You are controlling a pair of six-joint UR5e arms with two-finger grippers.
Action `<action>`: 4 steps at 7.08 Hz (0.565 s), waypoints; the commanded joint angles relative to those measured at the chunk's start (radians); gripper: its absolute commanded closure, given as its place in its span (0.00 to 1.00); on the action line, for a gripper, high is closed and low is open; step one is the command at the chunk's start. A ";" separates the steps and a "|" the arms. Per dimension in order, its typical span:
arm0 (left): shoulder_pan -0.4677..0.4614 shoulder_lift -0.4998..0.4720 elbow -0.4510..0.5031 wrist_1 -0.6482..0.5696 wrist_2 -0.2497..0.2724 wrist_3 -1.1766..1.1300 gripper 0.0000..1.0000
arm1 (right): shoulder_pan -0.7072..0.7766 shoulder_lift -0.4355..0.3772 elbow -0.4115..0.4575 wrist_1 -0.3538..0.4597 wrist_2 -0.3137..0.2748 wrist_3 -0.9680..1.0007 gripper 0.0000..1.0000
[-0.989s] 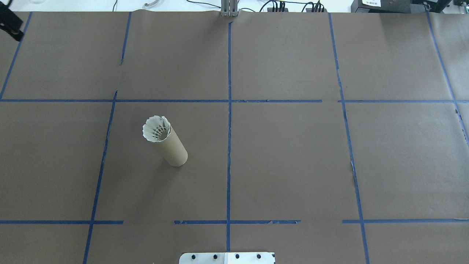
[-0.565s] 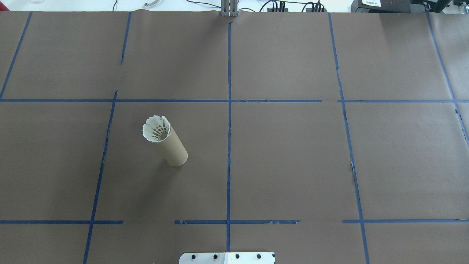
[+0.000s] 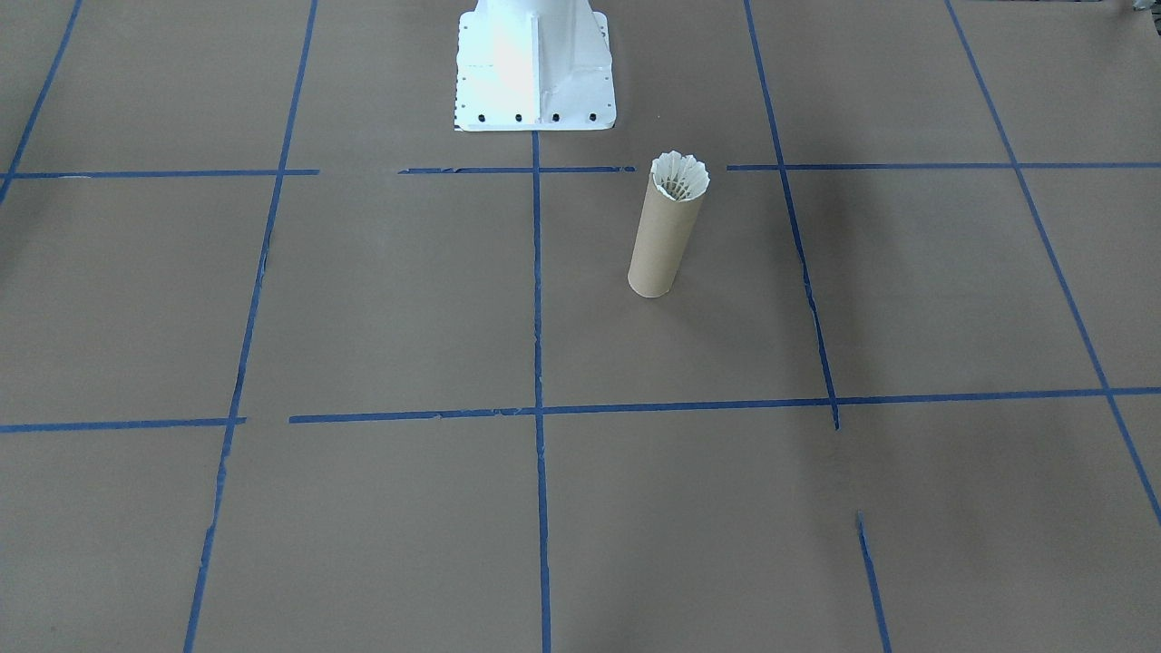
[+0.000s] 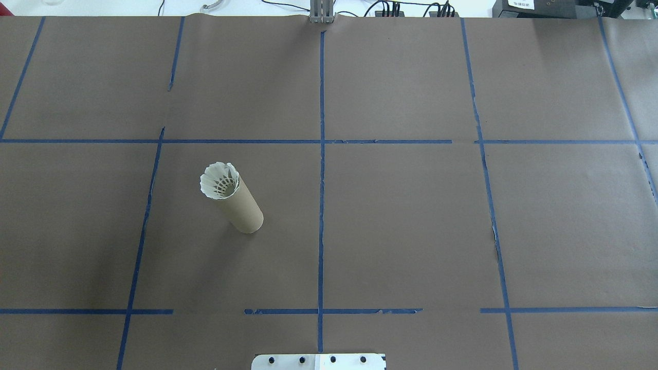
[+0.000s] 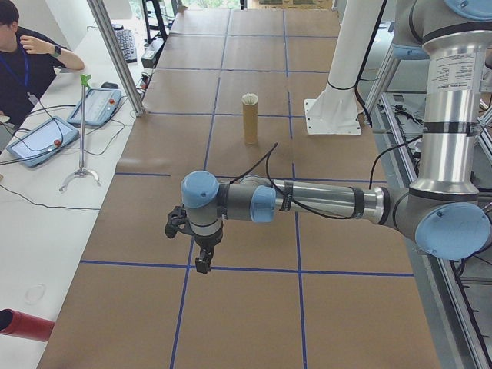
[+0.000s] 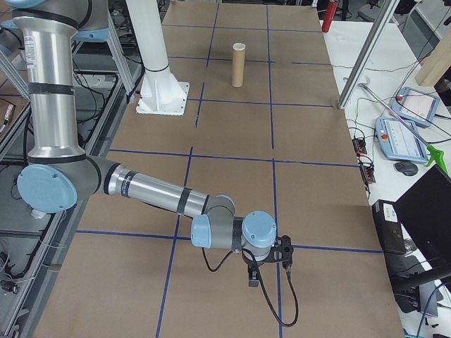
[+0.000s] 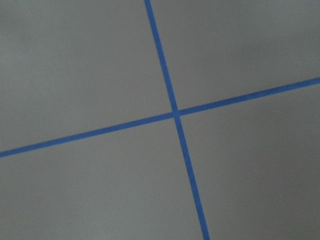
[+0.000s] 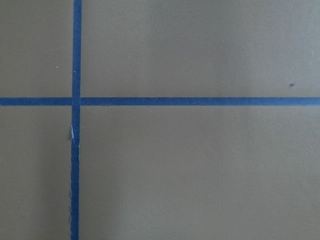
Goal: Collect badminton balls into bucket
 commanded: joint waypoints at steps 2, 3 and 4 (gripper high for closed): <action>-0.050 0.012 0.028 0.012 -0.082 -0.003 0.00 | 0.000 0.000 0.000 0.000 0.000 -0.001 0.00; -0.052 0.015 0.025 0.012 -0.085 -0.004 0.00 | 0.000 0.000 0.000 0.000 0.000 -0.001 0.00; -0.052 0.015 0.019 0.012 -0.085 -0.003 0.00 | 0.000 0.000 0.000 0.000 0.000 0.000 0.00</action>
